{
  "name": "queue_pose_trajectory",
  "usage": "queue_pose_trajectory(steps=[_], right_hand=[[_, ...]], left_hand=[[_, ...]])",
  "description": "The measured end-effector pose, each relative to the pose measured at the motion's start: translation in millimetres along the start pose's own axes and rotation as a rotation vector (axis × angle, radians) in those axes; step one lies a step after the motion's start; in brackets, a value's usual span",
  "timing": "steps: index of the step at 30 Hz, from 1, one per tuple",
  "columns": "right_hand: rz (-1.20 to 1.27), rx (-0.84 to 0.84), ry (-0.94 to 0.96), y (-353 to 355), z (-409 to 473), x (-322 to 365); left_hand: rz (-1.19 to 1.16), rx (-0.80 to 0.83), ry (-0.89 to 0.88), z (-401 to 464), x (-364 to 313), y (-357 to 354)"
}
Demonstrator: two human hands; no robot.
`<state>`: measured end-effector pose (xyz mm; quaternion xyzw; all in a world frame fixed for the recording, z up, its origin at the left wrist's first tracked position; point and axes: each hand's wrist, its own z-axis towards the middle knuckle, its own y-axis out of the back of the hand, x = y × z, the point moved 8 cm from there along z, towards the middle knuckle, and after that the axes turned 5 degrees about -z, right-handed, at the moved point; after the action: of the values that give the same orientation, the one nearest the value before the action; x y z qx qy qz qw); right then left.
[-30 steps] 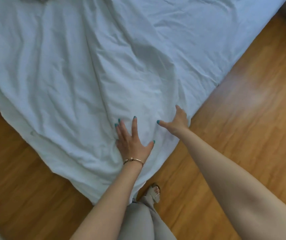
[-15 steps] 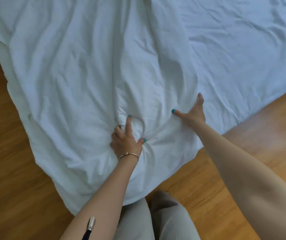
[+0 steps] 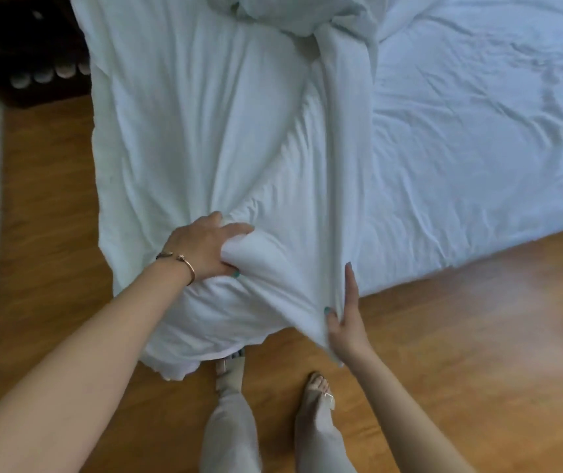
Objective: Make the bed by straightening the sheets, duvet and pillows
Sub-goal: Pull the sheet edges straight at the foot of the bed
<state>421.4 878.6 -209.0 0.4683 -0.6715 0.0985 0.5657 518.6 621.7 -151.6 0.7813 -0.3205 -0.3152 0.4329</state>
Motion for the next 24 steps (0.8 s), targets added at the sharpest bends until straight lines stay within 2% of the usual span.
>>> queue_pose_trajectory(steps=[4, 7, 9, 12, 14, 20, 22, 24], right_hand=[[0.005, 0.008, -0.125, -41.5, -64.4, -21.6], [-0.021, -0.006, -0.279, -30.6, -58.7, -41.9], [-0.058, 0.057, -0.39, -16.2, -48.6, -56.5], [-0.184, 0.123, -0.542, 2.0, -47.4, -68.6], [-0.262, 0.099, -0.602, 6.1, -46.9, -64.6], [-0.036, -0.063, -0.622, -18.4, -28.8, -5.6], [-0.058, -0.031, -0.596, -23.3, -22.9, 12.4], [-0.115, 0.013, -0.567, -20.6, -19.6, 25.5]], left_hand=[[0.12, 0.088, -0.06, -17.0, -11.9, -32.9], [0.177, 0.301, -0.048, -28.0, -5.8, -93.4], [0.071, 0.418, 0.015, -47.2, 6.0, -129.4], [-0.222, 0.372, 0.072, -69.9, 15.5, -151.0], [-0.374, 0.305, 0.096, -75.4, 21.2, -146.9], [-0.449, 0.209, 0.099, -67.7, 30.4, -109.8], [-0.453, 0.243, 0.083, -61.3, 16.7, -102.5], [-0.447, 0.343, 0.097, -57.5, 2.0, -104.5]])
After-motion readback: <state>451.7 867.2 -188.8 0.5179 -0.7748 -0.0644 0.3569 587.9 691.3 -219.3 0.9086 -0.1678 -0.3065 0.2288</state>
